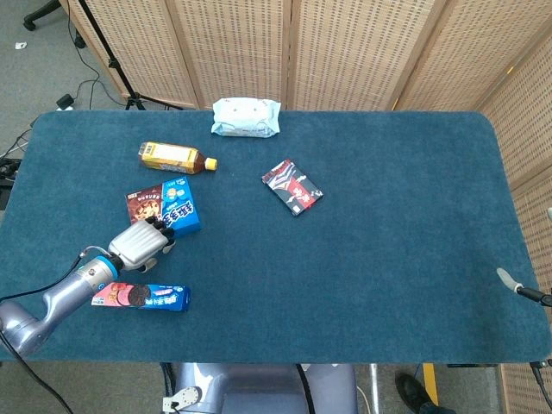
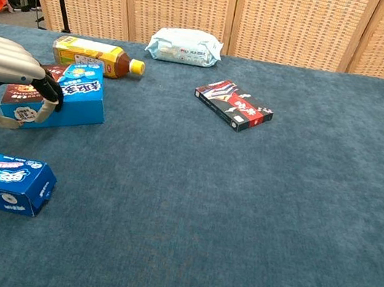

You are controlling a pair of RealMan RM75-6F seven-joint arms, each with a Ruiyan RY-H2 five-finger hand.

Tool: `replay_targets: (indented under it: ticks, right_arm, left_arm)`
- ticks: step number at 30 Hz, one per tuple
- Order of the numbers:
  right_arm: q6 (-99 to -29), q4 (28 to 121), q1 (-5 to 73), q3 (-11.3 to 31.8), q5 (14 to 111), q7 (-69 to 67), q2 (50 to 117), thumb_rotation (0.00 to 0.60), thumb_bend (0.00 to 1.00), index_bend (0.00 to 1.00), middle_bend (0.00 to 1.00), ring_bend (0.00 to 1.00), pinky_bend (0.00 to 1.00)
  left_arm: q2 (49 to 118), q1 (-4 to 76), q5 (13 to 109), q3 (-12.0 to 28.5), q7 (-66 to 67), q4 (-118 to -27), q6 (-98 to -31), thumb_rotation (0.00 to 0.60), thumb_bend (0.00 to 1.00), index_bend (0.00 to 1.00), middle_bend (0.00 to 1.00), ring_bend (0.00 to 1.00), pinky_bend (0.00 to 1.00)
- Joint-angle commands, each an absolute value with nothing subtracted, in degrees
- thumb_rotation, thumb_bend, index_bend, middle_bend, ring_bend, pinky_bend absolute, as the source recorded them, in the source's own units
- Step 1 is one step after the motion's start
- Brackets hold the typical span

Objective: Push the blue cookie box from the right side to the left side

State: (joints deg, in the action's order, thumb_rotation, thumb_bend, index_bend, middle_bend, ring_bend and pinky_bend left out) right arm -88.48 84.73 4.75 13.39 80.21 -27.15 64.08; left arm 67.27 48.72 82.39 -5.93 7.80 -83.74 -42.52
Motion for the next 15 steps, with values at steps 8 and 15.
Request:
replay_targets:
  ticks: [8, 15]
  right_arm:
    - [-89.3, 85.3, 4.5, 13.2, 81.1, -27.5, 63.8, 0.6, 0.0, 0.0, 0.0, 0.0, 0.0]
    - [-90.0, 85.9, 4.4, 12.8, 82.2, -27.6, 63.6, 0.6, 0.0, 0.0, 0.0, 0.0, 0.0]
  left_arm:
    - [59.1, 43.5, 90.4, -6.2, -1.6, -88.8, -55.9, 0.6, 0.31, 0.49, 0.29, 0.23, 0.23]
    - [51.5, 35.8, 93.1, -4.9, -12.7, -90.1, -73.0, 0.6, 0.14, 0.37, 0.15, 0.1, 0.17]
